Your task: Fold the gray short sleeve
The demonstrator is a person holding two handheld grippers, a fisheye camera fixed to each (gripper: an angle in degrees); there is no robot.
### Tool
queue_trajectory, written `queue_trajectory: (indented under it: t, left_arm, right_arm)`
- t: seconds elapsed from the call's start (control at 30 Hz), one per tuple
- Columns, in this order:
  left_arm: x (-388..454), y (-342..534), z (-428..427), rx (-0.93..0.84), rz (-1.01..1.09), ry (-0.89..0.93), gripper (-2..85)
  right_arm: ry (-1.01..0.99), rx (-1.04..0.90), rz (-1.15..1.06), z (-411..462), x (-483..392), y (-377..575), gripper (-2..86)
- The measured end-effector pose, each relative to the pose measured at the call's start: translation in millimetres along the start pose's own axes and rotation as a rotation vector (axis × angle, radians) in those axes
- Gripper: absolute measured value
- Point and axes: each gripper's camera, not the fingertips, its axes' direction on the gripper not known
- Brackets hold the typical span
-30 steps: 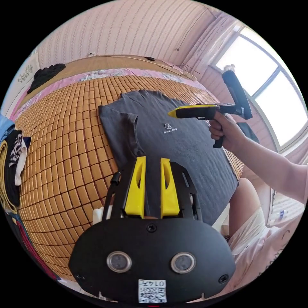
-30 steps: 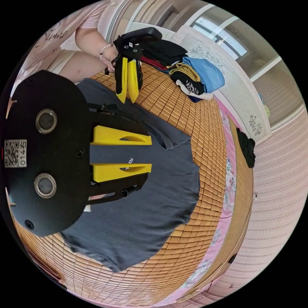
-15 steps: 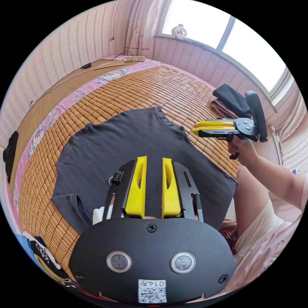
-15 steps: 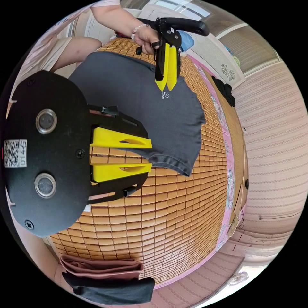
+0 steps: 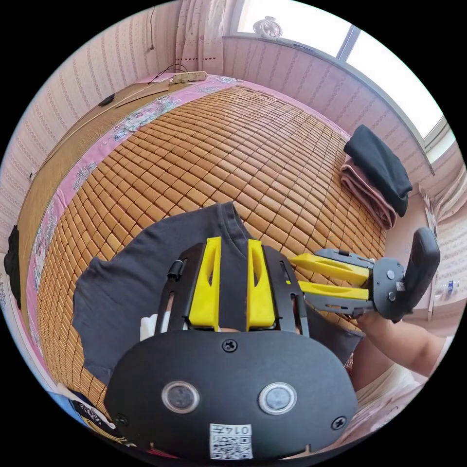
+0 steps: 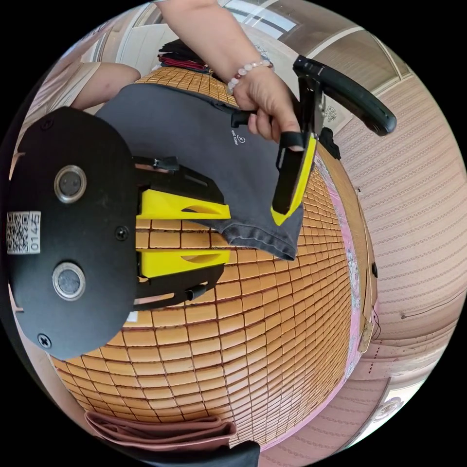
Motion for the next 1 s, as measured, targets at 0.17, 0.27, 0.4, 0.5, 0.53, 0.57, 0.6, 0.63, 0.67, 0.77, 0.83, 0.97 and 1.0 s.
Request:
queue_trajectory:
  t: [0.17,0.27,0.4,0.5,0.53,0.57,0.6,0.63,0.67,0.77,0.83,0.97,1.0]
  left_arm:
    - [-16,-36,21,0.01,-0.088,0.027,9.5]
    - [-20,-45,34,-0.032,-0.121,0.021,7.0]
    - [-35,-35,34,0.004,-0.166,0.025,2.9]
    - [-51,-17,16,0.063,-0.173,0.086,1.6]
    - [-58,-3,2,0.108,-0.174,0.117,1.6]
    - [-67,14,-16,0.161,-0.182,0.137,2.2]
    - [-71,25,-25,0.188,-0.187,0.142,2.5]
    - [-81,48,-39,0.225,-0.21,0.133,4.3]
    - [-93,72,-47,0.229,-0.237,0.117,6.3]
    - [-122,129,-53,0.175,-0.309,0.044,9.8]
    - [-137,160,-61,0.169,-0.361,0.031,10.1]
    - [-171,241,-93,0.261,-0.478,-0.026,9.3]
    - [-177,252,-96,0.267,-0.502,-0.039,9.2]
  right_arm:
    - [-0.016,-0.028,0.025,4,14,4,6.8]
    - [-0.034,-0.019,0.04,3,23,6,5.7]
    - [-0.024,-0.017,0.018,1,28,7,3.9]
    - [-0.017,-0.026,-0.029,-2,27,7,3.4]
    - [-0.018,-0.013,-0.063,-8,23,7,3.4]
    - [-0.027,0.01,-0.11,-17,16,7,3.5]
    - [-0.034,0.024,-0.139,-22,12,8,3.5]
    - [-0.043,0.054,-0.198,-31,4,11,4.2]
    - [-0.05,0.065,-0.25,-37,-4,14,5.4]
    - [-0.09,0.015,-0.307,-37,-10,17,7.8]
    - [-0.105,-0.008,-0.306,-34,-8,15,8.0]
    - [-0.106,-0.053,-0.298,-20,-6,-9,8.2]
    - [-0.102,-0.059,-0.304,-16,-7,-14,8.3]
